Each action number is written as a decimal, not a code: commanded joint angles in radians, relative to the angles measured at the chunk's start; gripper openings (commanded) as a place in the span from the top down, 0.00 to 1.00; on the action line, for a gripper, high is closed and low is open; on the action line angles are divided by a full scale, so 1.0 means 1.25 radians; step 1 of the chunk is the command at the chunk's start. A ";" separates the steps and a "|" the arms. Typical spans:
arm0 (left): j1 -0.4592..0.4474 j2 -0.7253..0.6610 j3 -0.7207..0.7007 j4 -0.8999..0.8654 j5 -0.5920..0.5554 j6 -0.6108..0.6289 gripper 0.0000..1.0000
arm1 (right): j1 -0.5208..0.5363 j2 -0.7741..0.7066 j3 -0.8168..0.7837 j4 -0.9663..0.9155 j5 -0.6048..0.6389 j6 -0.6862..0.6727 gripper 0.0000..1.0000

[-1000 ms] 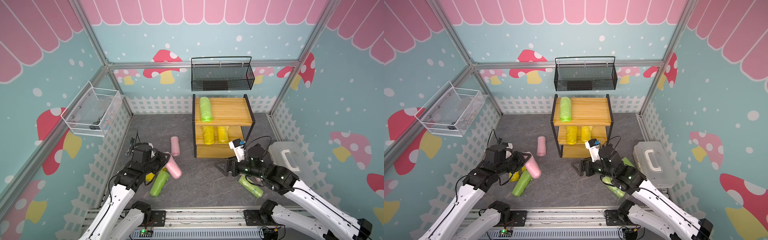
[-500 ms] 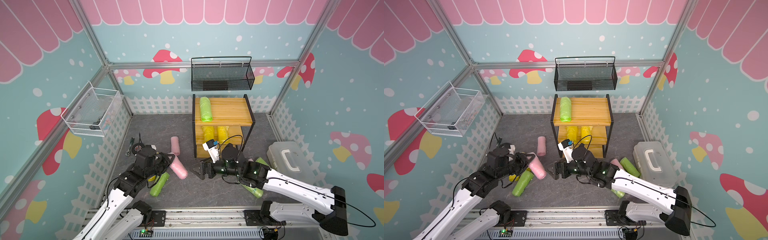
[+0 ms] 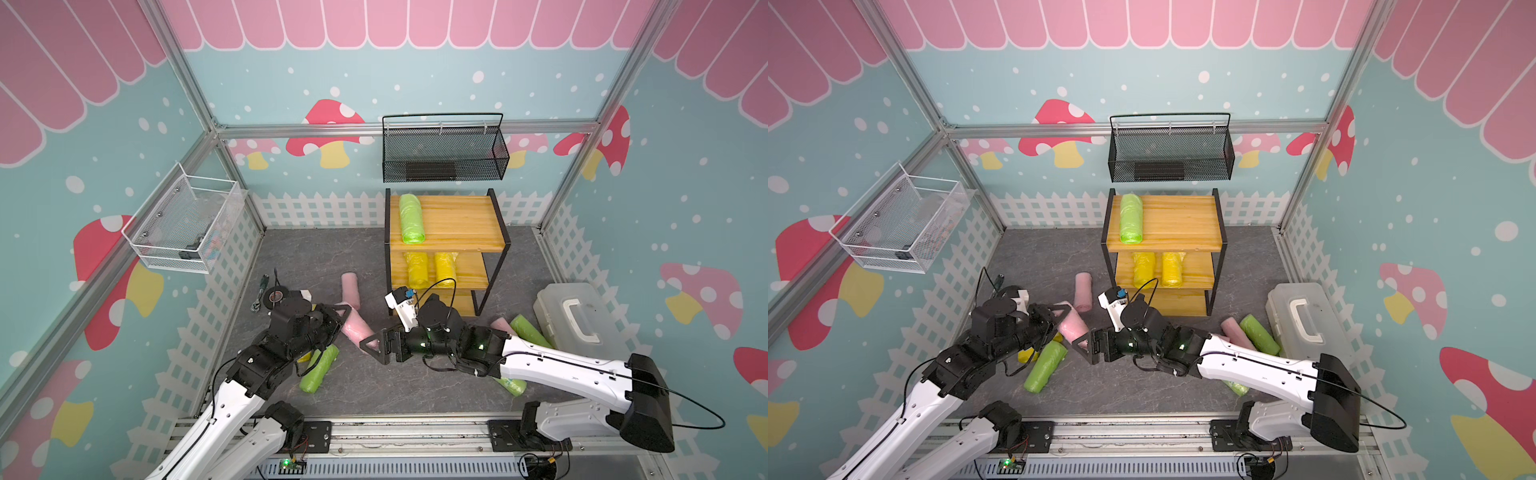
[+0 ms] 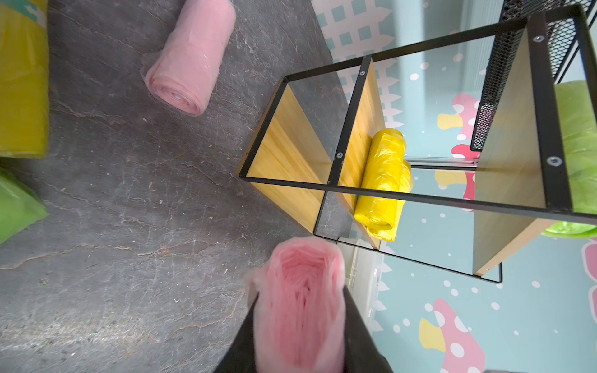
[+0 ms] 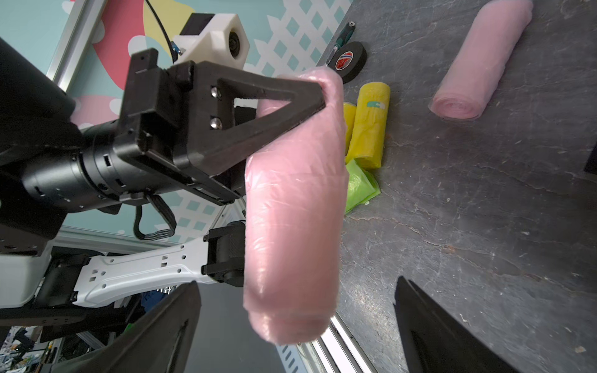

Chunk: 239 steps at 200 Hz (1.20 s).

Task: Sort the rolls of trash bags by color and place them on the shelf
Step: Pick up the roll of trash bags from the center of the board.

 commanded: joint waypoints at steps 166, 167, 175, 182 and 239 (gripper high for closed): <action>-0.028 -0.026 -0.022 0.055 -0.031 -0.036 1.00 | 0.008 0.071 -0.043 0.162 -0.008 0.084 0.41; -0.028 -0.026 -0.022 0.055 -0.031 -0.036 1.00 | 0.008 0.071 -0.043 0.163 -0.008 0.084 0.41; -0.028 -0.026 -0.025 0.056 -0.031 -0.036 1.00 | 0.009 0.069 -0.046 0.163 -0.006 0.085 0.42; -0.029 -0.026 -0.026 0.055 -0.032 -0.035 1.00 | 0.008 0.068 -0.049 0.164 -0.002 0.086 0.43; -0.033 -0.025 -0.030 0.060 -0.036 -0.028 1.00 | 0.009 0.087 -0.066 0.207 -0.013 0.120 0.76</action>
